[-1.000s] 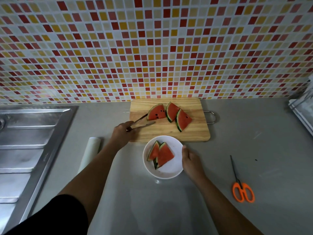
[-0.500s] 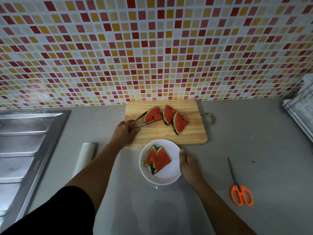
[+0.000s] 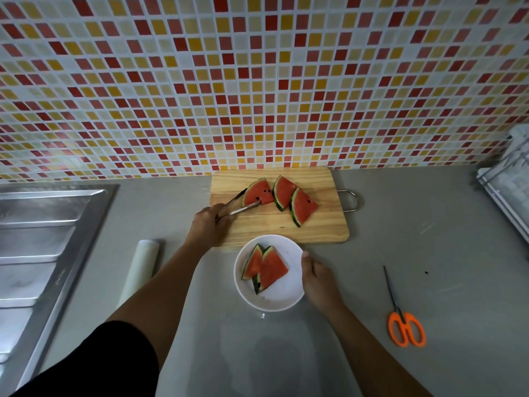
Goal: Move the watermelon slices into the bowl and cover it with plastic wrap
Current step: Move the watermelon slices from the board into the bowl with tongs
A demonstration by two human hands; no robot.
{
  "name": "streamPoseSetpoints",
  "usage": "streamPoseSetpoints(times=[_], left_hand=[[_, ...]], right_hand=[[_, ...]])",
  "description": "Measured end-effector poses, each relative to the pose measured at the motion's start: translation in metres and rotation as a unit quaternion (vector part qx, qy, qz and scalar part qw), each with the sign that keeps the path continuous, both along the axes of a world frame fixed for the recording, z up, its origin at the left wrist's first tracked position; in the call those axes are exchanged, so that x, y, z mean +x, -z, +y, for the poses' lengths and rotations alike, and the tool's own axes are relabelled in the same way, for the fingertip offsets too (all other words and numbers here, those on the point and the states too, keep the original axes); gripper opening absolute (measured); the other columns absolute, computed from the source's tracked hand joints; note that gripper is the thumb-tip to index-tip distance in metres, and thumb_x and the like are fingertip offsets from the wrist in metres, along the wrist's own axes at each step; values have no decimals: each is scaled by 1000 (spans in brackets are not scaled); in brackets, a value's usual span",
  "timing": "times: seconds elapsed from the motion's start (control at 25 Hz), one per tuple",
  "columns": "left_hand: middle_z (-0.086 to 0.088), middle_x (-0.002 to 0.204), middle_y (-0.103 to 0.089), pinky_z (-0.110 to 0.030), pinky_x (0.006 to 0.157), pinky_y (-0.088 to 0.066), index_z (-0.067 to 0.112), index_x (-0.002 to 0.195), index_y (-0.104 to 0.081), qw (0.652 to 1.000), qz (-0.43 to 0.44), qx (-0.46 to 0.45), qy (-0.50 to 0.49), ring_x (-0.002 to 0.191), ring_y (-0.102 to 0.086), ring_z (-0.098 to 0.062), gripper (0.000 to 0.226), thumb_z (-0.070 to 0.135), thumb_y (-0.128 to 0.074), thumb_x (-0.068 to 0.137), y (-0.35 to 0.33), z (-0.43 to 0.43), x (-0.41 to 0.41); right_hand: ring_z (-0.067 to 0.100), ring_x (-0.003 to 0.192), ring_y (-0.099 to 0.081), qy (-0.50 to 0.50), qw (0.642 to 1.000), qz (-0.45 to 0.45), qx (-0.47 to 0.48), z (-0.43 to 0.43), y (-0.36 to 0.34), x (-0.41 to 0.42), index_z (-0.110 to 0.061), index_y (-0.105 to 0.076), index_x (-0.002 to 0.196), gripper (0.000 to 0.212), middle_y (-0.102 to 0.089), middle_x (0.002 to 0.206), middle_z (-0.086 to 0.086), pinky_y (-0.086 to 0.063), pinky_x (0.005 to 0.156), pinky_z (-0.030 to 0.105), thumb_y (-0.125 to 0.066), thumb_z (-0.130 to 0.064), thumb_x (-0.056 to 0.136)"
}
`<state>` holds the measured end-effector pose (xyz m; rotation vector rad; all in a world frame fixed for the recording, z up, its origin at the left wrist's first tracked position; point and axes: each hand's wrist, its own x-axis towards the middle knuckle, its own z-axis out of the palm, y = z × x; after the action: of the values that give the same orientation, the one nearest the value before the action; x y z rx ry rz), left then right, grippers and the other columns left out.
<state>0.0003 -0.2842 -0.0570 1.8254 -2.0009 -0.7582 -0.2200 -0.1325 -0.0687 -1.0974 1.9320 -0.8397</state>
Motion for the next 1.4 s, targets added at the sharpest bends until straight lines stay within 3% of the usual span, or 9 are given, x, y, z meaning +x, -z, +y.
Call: streamPoseSetpoints(times=[0.28,0.48,0.64,0.72,0.8,1.0,1.12,1.2,1.4], left_hand=[[-11,112,-63,-31,83,-46,17,126,-58,998,34,39,-39,92,-55,-22,44,42,-56,90,-5,-2,-3],[-6,100,-64,-30,76,-47,17,119,-62,990,102,75,-69,90,-58,-23,38,40,-56,90,-6,2,1],[0,77,-58,-20,54,-46,8,117,-63,912,326,212,-131,67,-54,-13,39,35,-59,90,-6,10,9],[2,68,-50,-17,45,-41,4,115,-62,883,379,233,-148,55,-46,-8,37,31,-60,90,-6,15,13],[3,67,-49,-17,44,-40,3,116,-62,883,389,223,-138,52,-45,-6,37,29,-59,91,-9,21,16],[11,64,-53,-20,51,-39,29,108,-67,946,303,118,4,58,-43,-7,23,38,-58,89,-40,54,33],[18,83,-68,-15,59,-46,43,111,-62,969,212,38,123,70,-59,-3,26,44,-58,85,-58,89,45],[15,87,-69,-20,67,-47,39,113,-61,976,147,1,158,81,-62,-7,30,39,-62,83,-61,108,48],[7,75,-50,-23,62,-42,18,122,-60,955,-8,-109,275,64,-49,-8,38,25,-66,86,-58,132,39]], right_hand=[[20,59,-56,0,1000,6,-6,0,1,0,1,-59,68,54,-60,62,10,-36,53,27,-33,-34,99],[22,61,-57,-3,1000,3,-2,-1,1,0,1,-59,69,55,-60,63,10,-36,55,28,-32,-35,99],[13,55,-53,-4,1000,9,-1,0,1,-1,-6,-54,63,52,-55,57,2,-36,51,25,-32,-36,99],[13,54,-52,-3,1000,6,0,0,0,-1,-9,-52,60,52,-54,55,1,-35,51,26,-32,-36,99],[14,55,-53,-3,1000,1,6,-1,-1,-2,-9,-52,60,52,-55,56,2,-34,51,27,-31,-38,99],[12,55,-52,-6,1000,-6,11,0,-5,-2,-18,-48,55,52,-53,55,-1,-33,50,27,-30,-39,98],[16,58,-52,1,1000,-17,12,0,-4,-3,-17,-48,55,51,-53,56,-1,-34,51,27,-30,-39,98],[18,62,-53,-2,999,-41,11,1,-2,-5,-17,-50,59,49,-54,59,-2,-36,57,30,-31,-39,98],[21,91,-59,-22,994,-99,46,-2,1,-12,-18,-63,86,42,-65,94,5,-44,85,37,-29,-39,99]])
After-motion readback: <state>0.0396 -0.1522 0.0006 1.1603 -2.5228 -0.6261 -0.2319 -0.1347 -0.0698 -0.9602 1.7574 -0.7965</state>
